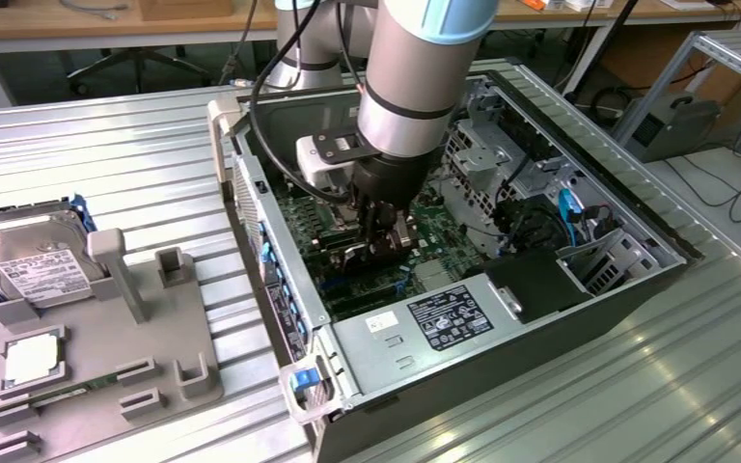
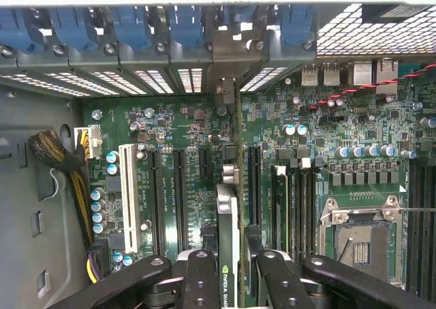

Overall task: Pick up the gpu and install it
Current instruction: 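Insert the gpu into the slot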

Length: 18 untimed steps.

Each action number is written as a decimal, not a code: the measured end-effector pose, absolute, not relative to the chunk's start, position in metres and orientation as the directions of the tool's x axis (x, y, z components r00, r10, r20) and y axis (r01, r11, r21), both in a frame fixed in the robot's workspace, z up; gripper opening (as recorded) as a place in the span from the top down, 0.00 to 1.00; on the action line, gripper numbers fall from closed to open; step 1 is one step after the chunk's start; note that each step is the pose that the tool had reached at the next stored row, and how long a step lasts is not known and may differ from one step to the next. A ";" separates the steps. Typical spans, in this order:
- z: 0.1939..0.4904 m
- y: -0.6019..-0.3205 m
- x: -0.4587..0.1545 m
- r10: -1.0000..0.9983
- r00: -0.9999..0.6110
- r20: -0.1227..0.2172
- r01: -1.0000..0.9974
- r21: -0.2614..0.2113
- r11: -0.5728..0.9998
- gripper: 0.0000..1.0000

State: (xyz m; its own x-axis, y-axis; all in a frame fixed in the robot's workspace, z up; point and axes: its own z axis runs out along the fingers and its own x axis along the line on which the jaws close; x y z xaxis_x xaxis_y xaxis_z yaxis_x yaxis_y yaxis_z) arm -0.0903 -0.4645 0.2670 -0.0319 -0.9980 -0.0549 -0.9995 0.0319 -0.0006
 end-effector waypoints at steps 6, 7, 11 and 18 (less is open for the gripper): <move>0.267 -0.465 -0.090 -0.998 -0.032 -0.055 -0.999 -0.001 0.032 0.73; 0.267 -0.465 -0.090 -0.998 -0.032 -0.055 -0.999 -0.001 0.032 0.73; 0.266 -0.465 -0.090 -0.998 -0.032 -0.055 -0.999 -0.001 0.032 0.73; 0.266 -0.465 -0.091 -0.998 -0.038 -0.055 -0.999 -0.001 0.039 0.73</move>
